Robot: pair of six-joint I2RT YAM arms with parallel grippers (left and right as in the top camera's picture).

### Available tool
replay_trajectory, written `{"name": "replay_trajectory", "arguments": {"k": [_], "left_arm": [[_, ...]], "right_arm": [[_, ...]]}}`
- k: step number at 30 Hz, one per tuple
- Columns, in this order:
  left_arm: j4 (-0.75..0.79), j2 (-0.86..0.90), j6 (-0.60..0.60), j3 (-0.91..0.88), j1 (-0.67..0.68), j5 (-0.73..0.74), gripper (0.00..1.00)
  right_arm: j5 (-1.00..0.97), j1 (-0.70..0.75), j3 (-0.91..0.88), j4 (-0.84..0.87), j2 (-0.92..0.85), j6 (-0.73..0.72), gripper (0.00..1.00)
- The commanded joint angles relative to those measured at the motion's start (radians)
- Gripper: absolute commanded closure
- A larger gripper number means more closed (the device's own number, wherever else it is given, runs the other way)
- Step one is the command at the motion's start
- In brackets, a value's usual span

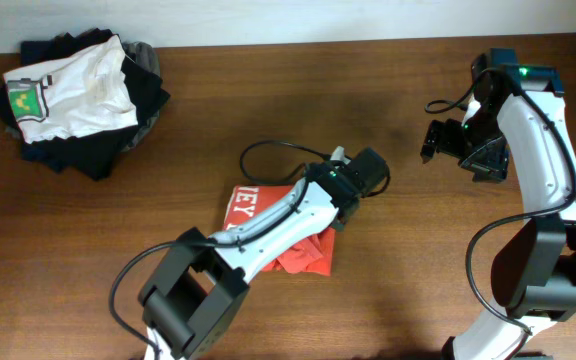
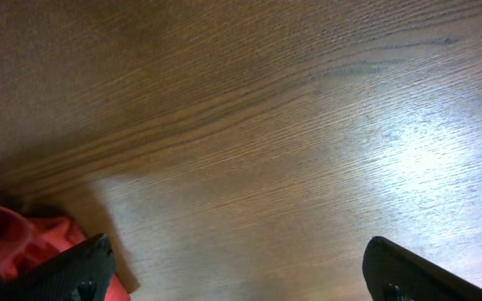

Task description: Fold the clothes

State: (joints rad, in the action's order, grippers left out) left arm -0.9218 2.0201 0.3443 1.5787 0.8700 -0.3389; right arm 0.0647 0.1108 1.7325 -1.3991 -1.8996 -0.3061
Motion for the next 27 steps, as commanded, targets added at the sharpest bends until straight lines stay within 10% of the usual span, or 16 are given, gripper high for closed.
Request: {"name": "replay_trajectory", "arguments": {"k": [1, 8, 9, 10, 12, 27], "left_arm": [[-0.003, -0.033, 0.011, 0.008, 0.031, 0.156, 0.99], [0.043, -0.032, 0.089, -0.103, 0.051, 0.277, 0.82], [0.045, -0.032, 0.089, -0.109, 0.053, 0.301, 0.71], [0.037, -0.034, 0.089, -0.107, 0.058, 0.319, 0.37], [-0.003, -0.056, 0.089, -0.086, 0.064, 0.341, 0.17], [-0.239, -0.282, 0.089, -0.064, 0.013, 0.224, 0.30]], "right_arm": [[-0.006, 0.001, 0.011, 0.000, -0.004, 0.007, 0.02], [-0.006, 0.001, 0.011, 0.000, -0.004, 0.007, 0.02], [-0.006, 0.001, 0.011, 0.000, -0.004, 0.007, 0.02], [-0.006, 0.001, 0.011, 0.000, -0.004, 0.007, 0.02], [-0.006, 0.001, 0.011, 0.000, -0.004, 0.007, 0.02], [-0.006, 0.001, 0.011, 0.000, -0.004, 0.007, 0.02]]}}
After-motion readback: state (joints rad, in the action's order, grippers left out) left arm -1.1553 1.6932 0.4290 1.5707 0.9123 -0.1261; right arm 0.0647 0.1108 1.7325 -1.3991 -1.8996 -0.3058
